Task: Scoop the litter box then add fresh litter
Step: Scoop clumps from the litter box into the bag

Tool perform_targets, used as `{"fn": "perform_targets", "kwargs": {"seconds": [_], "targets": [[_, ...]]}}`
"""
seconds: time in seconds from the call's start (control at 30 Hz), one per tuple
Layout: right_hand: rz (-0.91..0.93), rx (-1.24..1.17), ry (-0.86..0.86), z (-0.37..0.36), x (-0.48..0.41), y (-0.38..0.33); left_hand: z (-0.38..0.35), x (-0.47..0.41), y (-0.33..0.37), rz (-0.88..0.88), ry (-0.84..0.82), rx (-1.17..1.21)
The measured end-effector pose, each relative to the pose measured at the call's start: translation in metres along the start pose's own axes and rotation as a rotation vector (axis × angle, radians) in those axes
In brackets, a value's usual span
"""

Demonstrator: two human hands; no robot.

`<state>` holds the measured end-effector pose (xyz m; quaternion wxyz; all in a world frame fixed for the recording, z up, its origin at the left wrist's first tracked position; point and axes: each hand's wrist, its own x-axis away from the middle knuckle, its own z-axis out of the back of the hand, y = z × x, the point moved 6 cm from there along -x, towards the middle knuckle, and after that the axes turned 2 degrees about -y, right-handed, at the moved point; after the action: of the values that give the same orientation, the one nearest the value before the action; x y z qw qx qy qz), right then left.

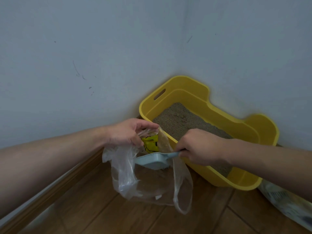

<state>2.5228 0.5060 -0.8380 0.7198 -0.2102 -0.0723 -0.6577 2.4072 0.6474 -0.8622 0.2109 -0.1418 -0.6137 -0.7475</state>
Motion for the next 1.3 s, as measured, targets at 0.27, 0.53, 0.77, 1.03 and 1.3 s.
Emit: {"fn": "perform_targets", "kwargs": {"seconds": [0.27,0.53,0.77,1.03,1.3], "targets": [[-0.067,-0.123,0.067,0.004,0.002,0.01,0.001,-0.001,-0.005,0.007,-0.006,0.04],[-0.089,-0.163,0.076,0.001,-0.001,0.015,0.001,0.001,-0.004,0.019,0.014,0.042],[-0.149,-0.276,0.062,0.0,0.014,0.019,0.005,0.002,-0.004,0.023,0.037,0.077],[-0.154,-0.375,0.138,0.009,0.047,0.038,0.012,-0.002,-0.005,-0.012,0.086,0.197],[-0.233,-0.463,0.241,0.014,0.075,0.06,0.008,-0.007,0.0,-0.022,0.1,0.122]]}}
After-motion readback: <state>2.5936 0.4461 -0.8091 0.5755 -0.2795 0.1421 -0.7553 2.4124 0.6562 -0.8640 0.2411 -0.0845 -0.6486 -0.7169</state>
